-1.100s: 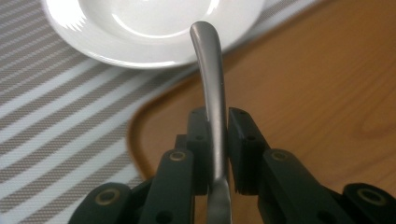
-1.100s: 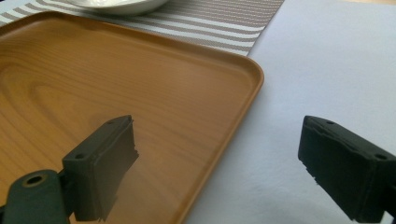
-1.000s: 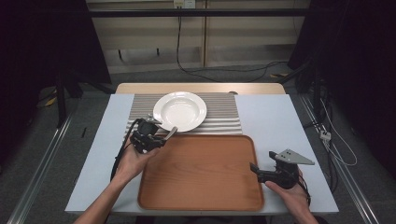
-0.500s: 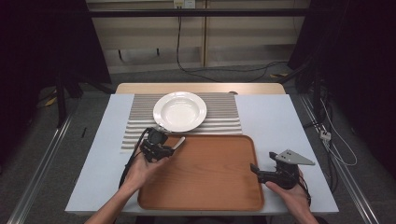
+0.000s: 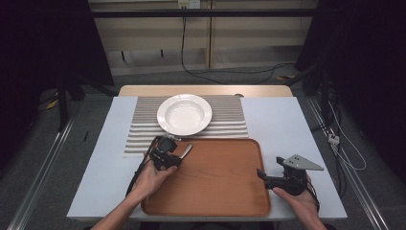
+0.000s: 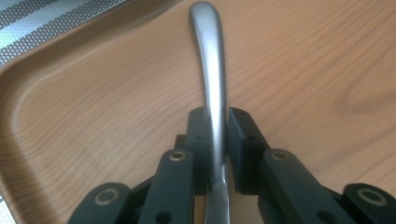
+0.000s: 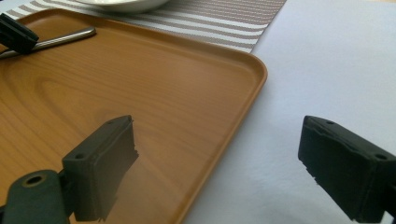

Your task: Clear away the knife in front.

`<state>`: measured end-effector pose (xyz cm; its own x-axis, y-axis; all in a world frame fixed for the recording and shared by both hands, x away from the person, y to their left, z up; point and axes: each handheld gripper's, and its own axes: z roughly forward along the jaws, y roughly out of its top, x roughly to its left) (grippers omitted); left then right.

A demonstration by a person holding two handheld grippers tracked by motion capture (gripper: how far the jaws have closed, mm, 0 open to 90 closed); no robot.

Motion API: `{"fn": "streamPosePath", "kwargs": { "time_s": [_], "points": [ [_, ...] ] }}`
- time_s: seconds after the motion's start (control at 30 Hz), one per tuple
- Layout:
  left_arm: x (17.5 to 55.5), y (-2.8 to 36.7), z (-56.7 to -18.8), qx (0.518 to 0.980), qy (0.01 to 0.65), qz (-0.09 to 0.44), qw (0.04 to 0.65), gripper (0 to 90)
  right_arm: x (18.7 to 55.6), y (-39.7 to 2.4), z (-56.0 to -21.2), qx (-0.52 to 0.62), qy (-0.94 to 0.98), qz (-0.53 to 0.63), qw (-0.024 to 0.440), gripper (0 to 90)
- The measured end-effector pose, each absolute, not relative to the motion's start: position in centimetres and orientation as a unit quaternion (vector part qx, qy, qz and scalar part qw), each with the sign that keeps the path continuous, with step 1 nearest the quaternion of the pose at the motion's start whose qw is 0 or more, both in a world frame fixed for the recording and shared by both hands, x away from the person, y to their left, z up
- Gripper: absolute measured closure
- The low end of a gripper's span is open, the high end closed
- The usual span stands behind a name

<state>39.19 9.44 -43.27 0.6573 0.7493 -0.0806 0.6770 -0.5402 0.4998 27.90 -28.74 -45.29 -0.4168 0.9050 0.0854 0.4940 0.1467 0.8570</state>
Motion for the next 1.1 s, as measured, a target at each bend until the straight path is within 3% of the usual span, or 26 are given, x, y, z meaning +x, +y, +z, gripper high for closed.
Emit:
{"fn": "streamPosePath", "kwargs": {
  "time_s": [0.43, 0.57, 0.7, 0.77, 0.87, 0.97, 1.03, 1.07, 1.1],
  "points": [
    [38.2, 10.9, -43.4, 0.865, 0.419, 0.06, 0.27, 79.1, 27.7, -28.9, -45.3, 0.489, 0.718, 0.433, 0.239, 10.9],
    [38.2, 11.6, -43.1, 0.856, 0.404, 0.056, 0.318, 66.9, 27.6, -28.9, -45.3, 0.49, 0.718, 0.433, 0.238, 11.0],
    [38.1, 11.6, -42.8, 0.851, 0.392, 0.079, 0.34, 48.7, 27.6, -29.0, -45.3, 0.493, 0.717, 0.434, 0.237, 10.9],
    [37.8, 11.1, -42.9, 0.852, 0.385, 0.111, 0.337, 45.3, 27.7, -29.0, -45.3, 0.493, 0.716, 0.434, 0.237, 10.8],
    [37.7, 10.4, -43.0, 0.856, 0.358, 0.116, 0.354, 48.6, 27.8, -29.0, -45.4, 0.493, 0.718, 0.433, 0.234, 10.6],
    [37.4, 10.0, -43.1, 0.86, 0.345, 0.112, 0.359, 45.8, 27.8, -28.9, -45.4, 0.491, 0.719, 0.433, 0.233, 10.6],
    [37.2, 9.6, -43.3, 0.873, 0.322, 0.098, 0.353, 60.7, 27.7, -29.0, -45.3, 0.49, 0.719, 0.434, 0.234, 10.6],
    [37.1, 9.5, -43.4, 0.878, 0.318, 0.091, 0.347, 59.5, 27.7, -29.0, -45.3, 0.491, 0.718, 0.435, 0.235, 10.6],
    [37.1, 9.5, -43.5, 0.883, 0.309, 0.081, 0.343, 63.9, 27.6, -29.0, -45.3, 0.493, 0.717, 0.434, 0.234, 10.6]
  ]
}}
